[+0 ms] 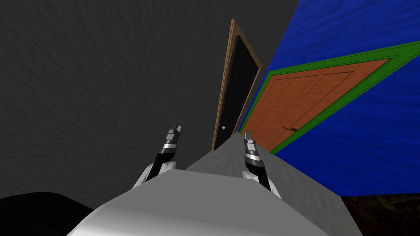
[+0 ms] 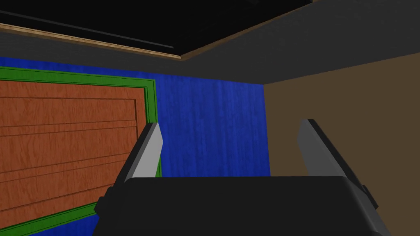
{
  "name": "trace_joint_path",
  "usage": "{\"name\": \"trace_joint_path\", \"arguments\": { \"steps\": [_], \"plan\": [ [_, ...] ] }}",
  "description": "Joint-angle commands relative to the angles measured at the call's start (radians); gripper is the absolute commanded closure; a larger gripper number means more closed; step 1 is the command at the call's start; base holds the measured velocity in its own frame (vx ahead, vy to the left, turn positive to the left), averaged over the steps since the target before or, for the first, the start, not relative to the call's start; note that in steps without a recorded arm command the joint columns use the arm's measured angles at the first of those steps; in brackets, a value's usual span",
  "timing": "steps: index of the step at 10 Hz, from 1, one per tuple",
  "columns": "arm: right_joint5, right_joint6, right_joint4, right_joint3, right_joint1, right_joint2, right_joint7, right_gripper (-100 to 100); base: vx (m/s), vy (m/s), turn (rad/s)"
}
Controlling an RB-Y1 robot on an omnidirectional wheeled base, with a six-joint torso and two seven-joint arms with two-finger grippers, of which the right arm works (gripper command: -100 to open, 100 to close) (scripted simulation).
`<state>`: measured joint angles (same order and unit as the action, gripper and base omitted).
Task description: Pull the door open
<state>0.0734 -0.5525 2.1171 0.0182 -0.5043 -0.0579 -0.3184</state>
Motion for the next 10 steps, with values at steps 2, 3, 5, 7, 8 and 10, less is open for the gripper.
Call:
{"name": "trace_joint_path", "arguments": {
  "steps": [2,3,5,7,8,10],
  "plan": [
    [0.03,-0.031,-0.057,0.001,-0.003,-0.005,-0.053,-100,0.101,-0.031,0.11],
    [0.041,-0.043,-0.077,0.001,-0.006,-0.007,-0.073,-100,0.108,-0.042,0.092],
    [0.063,-0.067,-0.119,0.002,-0.013,-0.011,-0.112,-100,0.085,-0.047,0.105],
    [0.087,-0.091,-0.162,0.003,-0.019,-0.014,-0.153,-100,0.093,-0.04,0.104],
    [0.099,-0.104,-0.184,0.003,-0.022,-0.015,-0.174,-100,0.097,-0.047,0.099],
    [0.123,-0.129,-0.227,0.004,-0.029,-0.017,-0.215,-100,0.098,-0.057,0.098]
  ]
}}
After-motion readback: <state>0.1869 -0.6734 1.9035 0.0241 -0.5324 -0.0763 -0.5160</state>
